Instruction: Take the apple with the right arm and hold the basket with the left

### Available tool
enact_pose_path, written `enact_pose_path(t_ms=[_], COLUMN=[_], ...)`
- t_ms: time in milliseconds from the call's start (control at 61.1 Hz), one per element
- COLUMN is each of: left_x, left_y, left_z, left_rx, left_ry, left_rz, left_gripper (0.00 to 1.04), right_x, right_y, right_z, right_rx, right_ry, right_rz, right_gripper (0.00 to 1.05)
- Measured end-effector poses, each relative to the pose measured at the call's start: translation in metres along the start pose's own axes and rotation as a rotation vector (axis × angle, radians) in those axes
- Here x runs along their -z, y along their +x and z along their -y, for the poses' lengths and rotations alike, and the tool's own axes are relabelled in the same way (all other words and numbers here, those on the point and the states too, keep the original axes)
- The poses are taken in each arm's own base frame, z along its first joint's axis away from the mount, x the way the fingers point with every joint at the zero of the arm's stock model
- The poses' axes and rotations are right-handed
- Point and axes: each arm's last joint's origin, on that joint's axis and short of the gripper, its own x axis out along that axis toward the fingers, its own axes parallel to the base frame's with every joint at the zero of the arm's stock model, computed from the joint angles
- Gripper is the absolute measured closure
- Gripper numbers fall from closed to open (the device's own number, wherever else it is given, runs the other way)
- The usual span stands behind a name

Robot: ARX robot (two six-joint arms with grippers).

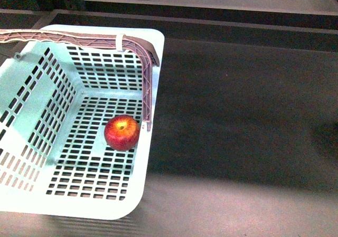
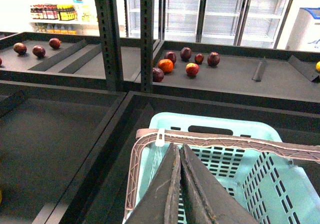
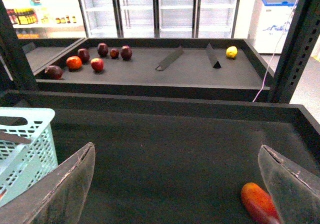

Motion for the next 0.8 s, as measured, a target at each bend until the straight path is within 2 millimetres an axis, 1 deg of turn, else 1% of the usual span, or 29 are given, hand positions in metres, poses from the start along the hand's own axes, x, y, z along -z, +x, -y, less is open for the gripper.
enact_pose_path(t_ms=[393, 802], left_x=[-0.003, -0.003], left_y=[-0.015, -0.024], left_z=[0.0, 0.0], left_rx=[0.0, 0.0], left_ry=[0.0, 0.0], left_rz=[0.011, 0.011], left_gripper=[1.01, 1.01], right_x=[0.0, 0.0], right_y=[0.0, 0.0], right_z=[0.0, 0.0], right_rx=[0.0, 0.0], right_ry=[0.0, 0.0], right_rz=[0.0, 0.0], right_gripper=[0.09, 0.09])
